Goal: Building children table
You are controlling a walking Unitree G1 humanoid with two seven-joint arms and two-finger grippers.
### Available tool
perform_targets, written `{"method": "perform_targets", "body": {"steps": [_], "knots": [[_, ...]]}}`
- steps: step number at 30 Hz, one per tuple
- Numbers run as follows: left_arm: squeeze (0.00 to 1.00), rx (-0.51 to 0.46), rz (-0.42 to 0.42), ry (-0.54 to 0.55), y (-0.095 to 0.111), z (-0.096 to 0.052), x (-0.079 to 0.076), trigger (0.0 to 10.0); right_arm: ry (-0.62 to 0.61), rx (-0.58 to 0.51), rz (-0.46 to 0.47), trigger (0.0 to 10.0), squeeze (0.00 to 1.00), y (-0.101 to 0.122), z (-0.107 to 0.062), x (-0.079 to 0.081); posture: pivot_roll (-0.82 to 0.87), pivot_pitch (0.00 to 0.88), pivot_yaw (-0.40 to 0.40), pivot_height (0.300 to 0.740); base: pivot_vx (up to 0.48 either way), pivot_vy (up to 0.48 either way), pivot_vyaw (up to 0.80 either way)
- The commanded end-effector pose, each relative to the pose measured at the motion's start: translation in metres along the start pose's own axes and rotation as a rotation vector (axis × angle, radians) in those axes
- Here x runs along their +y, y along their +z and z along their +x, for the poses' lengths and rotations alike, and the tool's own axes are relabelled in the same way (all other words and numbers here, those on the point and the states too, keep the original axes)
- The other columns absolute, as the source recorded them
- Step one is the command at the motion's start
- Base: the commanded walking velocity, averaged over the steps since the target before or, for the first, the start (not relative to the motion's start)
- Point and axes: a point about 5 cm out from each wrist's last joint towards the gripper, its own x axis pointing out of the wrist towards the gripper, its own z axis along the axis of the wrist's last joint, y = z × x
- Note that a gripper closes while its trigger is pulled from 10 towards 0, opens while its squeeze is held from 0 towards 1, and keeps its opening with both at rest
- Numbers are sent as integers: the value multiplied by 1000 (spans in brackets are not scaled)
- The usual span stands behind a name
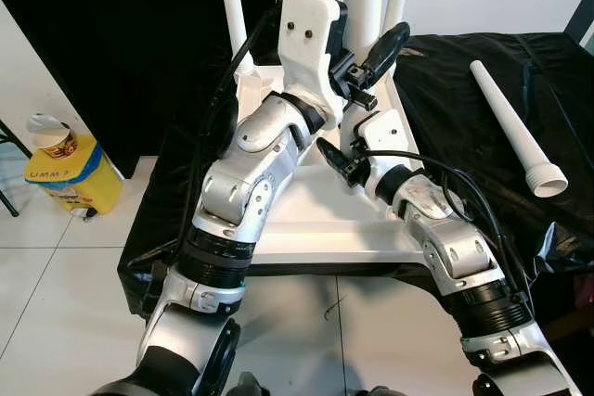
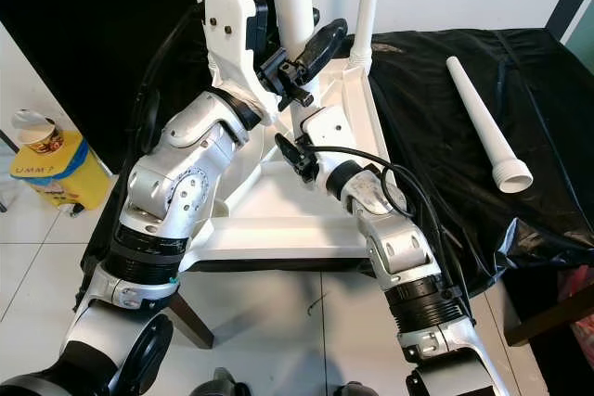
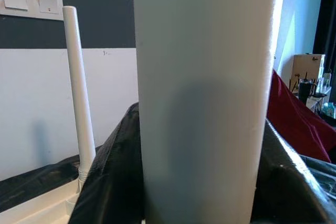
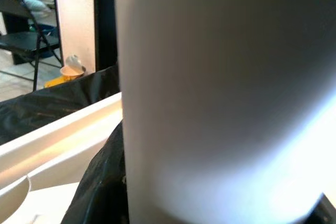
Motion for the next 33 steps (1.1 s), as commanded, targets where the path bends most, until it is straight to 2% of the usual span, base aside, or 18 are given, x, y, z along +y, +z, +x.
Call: {"method": "perform_targets", "body": {"steps": [1,2,6,7,8,9,14,17,21,28,31,33], "knots": [[200,3,-1,-52,-2,2,-11,10000,-29,14,14,10000,0,-3,0,-1,-22,11,-7,740,0,0,0],[1000,5,-6,-52,-3,2,-11,10000,-44,18,27,10000,0,-4,1,-1,-22,11,-7,740,0,0,0],[1000,14,5,-46,-4,1,-10,10000,-141,30,83,10000,0,-6,2,-1,-22,18,-4,740,0,0,0],[706,30,25,-43,-6,0,-9,10000,-181,36,107,10000,0,-8,2,-1,-22,18,-3,740,0,0,0],[706,30,25,-43,-6,0,-9,10000,-181,36,107,10000,0,-8,2,-1,-22,18,-3,740,0,0,0],[0,56,71,-37,-9,0,-8,10000,-218,38,127,10000,0,-8,3,-3,-22,20,-1,740,0,0,0],[0,73,111,-9,-13,0,-6,10000,-265,44,152,10000,0,-10,6,-9,-22,25,0,740,0,0,0],[0,47,122,42,-12,-1,-2,10000,-311,44,144,10000,0,-12,5,-16,-22,29,-3,740,0,0,0],[0,29,128,76,-12,-3,0,10000,-344,55,153,10000,0,-15,4,-17,-22,33,-5,740,0,0,0],[0,20,149,104,-13,-7,3,10000,-375,56,122,10000,0,-17,2,-17,-18,39,-5,740,0,0,0],[0,27,154,120,-14,-11,6,10000,-402,54,106,10000,0,-19,-2,-20,-17,44,-5,740,0,0,0],[0,36,143,153,-18,-18,10,10000,-454,26,60,10000,0,-18,-10,-27,-19,46,-7,740,0,0,0]]}}
